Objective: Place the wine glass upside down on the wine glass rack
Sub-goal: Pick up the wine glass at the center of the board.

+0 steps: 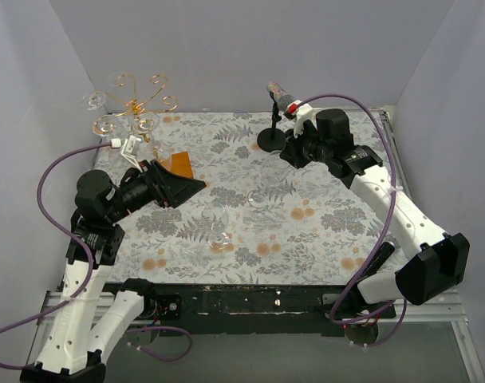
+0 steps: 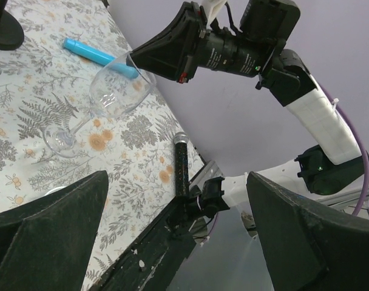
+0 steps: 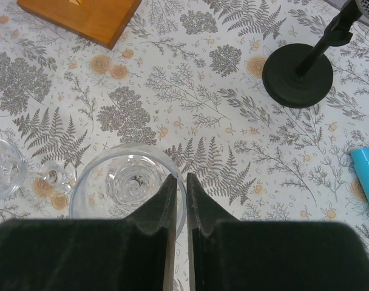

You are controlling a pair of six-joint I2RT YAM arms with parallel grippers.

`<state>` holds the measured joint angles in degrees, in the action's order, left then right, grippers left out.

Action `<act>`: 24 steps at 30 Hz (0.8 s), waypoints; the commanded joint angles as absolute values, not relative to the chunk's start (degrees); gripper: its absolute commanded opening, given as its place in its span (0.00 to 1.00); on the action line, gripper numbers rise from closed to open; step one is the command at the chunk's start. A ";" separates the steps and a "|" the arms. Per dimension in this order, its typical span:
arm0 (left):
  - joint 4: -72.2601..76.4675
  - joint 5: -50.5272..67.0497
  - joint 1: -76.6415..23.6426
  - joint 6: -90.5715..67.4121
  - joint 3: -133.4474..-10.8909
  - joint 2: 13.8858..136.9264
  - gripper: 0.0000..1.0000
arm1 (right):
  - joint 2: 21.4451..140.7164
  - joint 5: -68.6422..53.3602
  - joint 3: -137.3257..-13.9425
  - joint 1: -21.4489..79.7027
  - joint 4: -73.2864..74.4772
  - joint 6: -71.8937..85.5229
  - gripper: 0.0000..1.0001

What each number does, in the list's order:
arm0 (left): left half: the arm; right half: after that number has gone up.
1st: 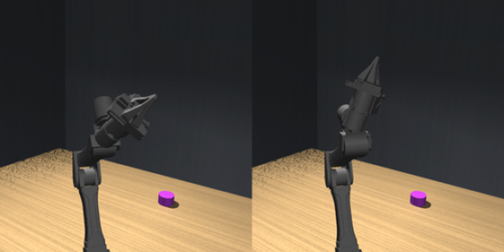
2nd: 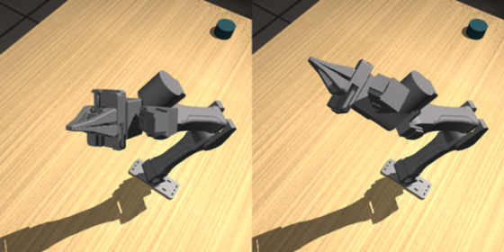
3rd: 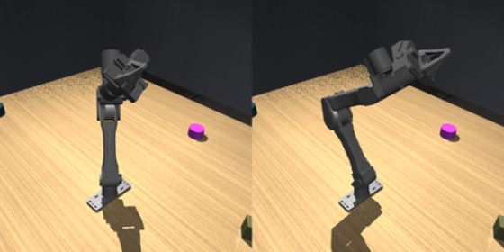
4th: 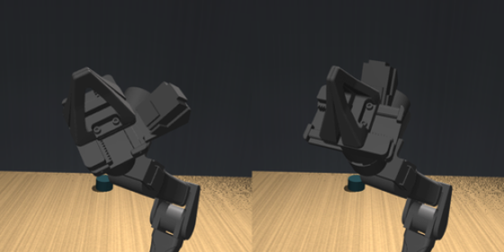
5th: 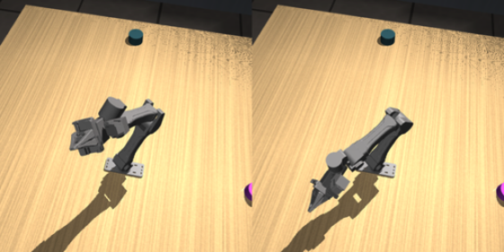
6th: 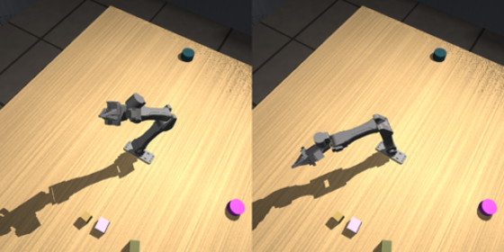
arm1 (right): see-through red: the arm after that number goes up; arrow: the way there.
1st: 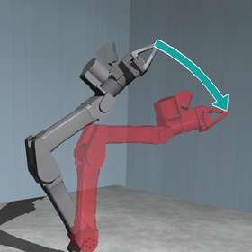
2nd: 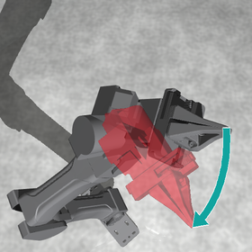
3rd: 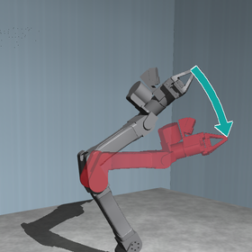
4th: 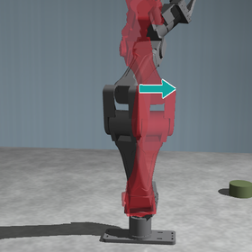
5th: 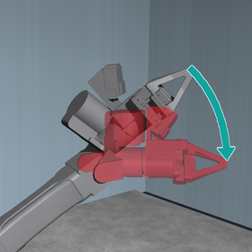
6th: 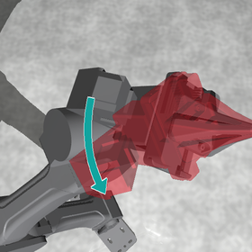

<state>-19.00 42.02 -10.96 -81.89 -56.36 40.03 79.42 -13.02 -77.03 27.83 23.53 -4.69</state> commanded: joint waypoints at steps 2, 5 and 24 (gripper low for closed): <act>-18.19 38.60 -16.24 -80.60 -56.78 43.06 0.98 | 76.12 -16.61 -77.96 26.19 20.48 -2.46 0.01; -18.19 33.33 -21.86 -79.55 -57.22 45.61 0.98 | 75.59 -17.58 -77.70 25.32 20.57 -2.02 0.01; -16.17 23.91 -30.85 -75.41 -61.00 57.65 0.98 | 71.10 -20.04 -75.23 21.80 21.01 -1.23 0.01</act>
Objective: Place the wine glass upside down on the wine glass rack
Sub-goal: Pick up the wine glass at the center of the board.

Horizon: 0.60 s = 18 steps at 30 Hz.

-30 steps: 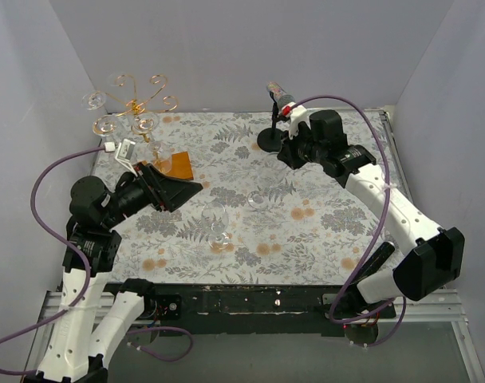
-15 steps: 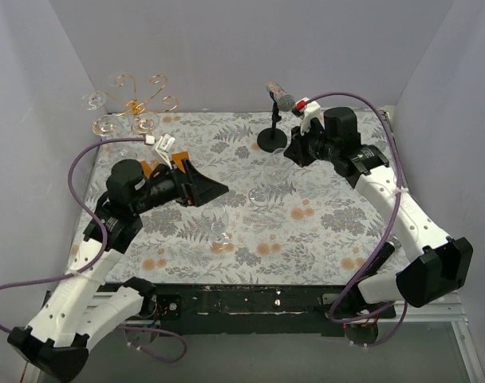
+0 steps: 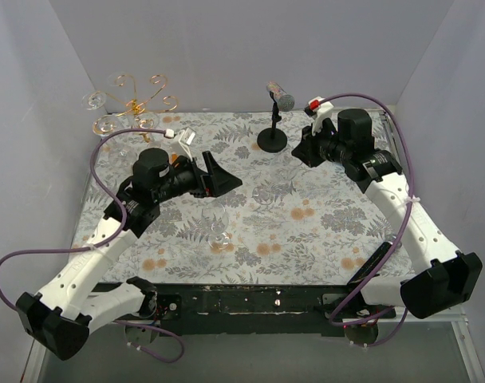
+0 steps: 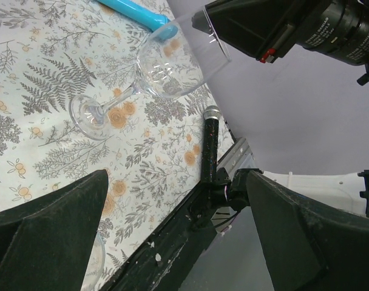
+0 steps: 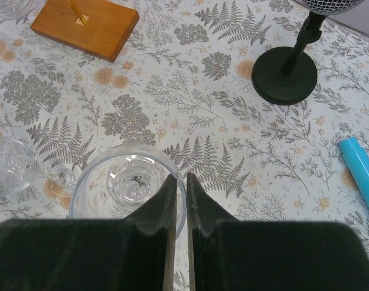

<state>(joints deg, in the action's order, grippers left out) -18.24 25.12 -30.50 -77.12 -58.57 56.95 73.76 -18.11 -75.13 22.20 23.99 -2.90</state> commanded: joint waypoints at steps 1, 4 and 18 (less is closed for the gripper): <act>-16.00 23.91 -30.85 -75.32 -61.08 57.92 0.98 | 71.10 -20.04 -75.32 21.71 21.09 -1.23 0.01; -15.38 23.99 -30.94 -74.97 -61.17 59.23 0.98 | 71.10 -20.30 -75.67 21.36 21.36 -1.23 0.01; -13.27 23.82 -31.03 -74.18 -63.02 63.63 0.98 | 71.72 -21.18 -77.61 20.22 22.15 -1.32 0.01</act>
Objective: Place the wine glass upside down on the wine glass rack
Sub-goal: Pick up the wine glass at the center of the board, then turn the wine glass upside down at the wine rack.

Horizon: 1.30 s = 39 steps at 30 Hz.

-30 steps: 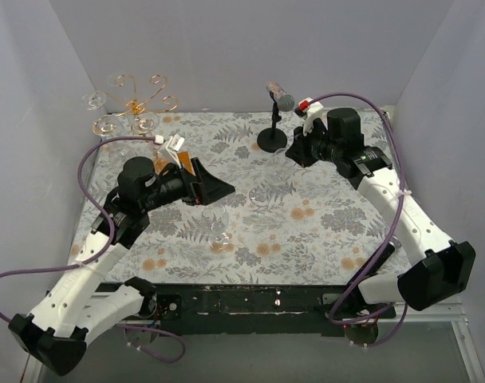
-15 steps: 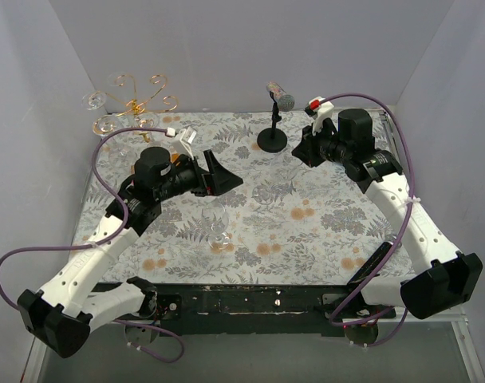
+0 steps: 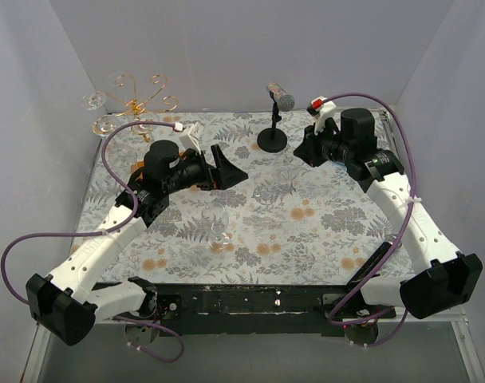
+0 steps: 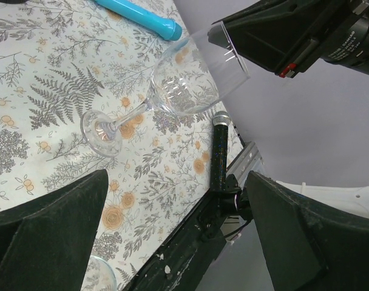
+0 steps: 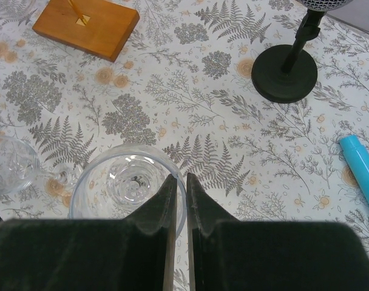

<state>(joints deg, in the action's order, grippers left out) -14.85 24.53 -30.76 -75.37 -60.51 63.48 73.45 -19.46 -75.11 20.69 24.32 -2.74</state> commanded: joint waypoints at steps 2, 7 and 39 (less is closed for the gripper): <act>-13.01 23.73 -31.03 -74.09 -63.02 64.16 0.98 | 71.72 -21.36 -77.78 20.04 22.24 -1.32 0.01; -12.04 23.82 -31.03 -73.74 -62.93 65.13 0.98 | 71.81 -21.71 -78.13 19.86 22.41 -1.32 0.01; -4.93 24.52 -31.03 -83.14 -62.93 74.70 0.98 | 73.47 -25.13 -90.08 17.32 22.15 1.67 0.01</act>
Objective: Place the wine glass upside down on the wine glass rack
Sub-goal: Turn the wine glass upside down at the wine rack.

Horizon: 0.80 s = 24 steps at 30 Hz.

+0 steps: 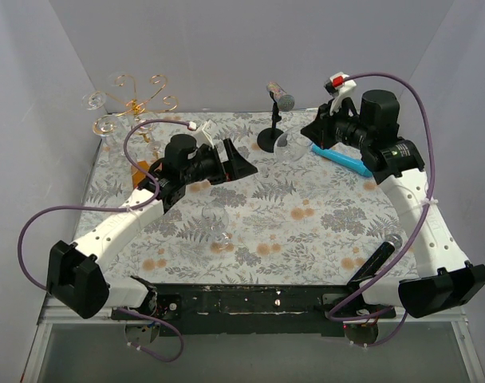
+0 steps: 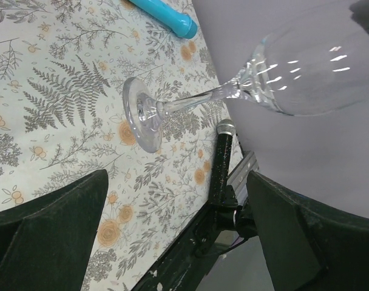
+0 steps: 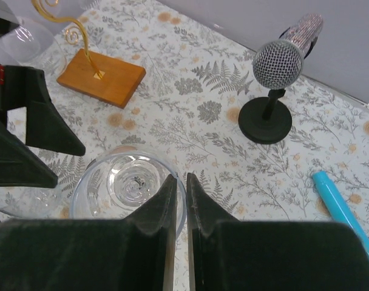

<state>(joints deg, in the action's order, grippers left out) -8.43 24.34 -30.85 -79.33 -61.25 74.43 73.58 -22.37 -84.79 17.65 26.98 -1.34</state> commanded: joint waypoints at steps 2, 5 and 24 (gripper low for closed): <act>-3.61 25.57 -31.03 -84.81 -63.02 75.41 0.98 | 73.74 -25.66 -90.96 17.23 21.97 2.28 0.01; -2.64 26.28 -31.03 -87.18 -63.37 76.72 0.98 | 74.09 -26.19 -91.58 17.31 21.71 2.81 0.01; 2.81 26.63 -31.03 -95.10 -61.52 79.45 0.58 | 73.04 -30.23 -94.04 16.70 20.57 5.71 0.01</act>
<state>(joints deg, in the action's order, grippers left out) 0.32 26.39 -30.87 -93.78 -61.60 80.47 75.00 -27.44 -90.52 17.26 25.69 3.22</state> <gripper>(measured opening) 0.607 0.139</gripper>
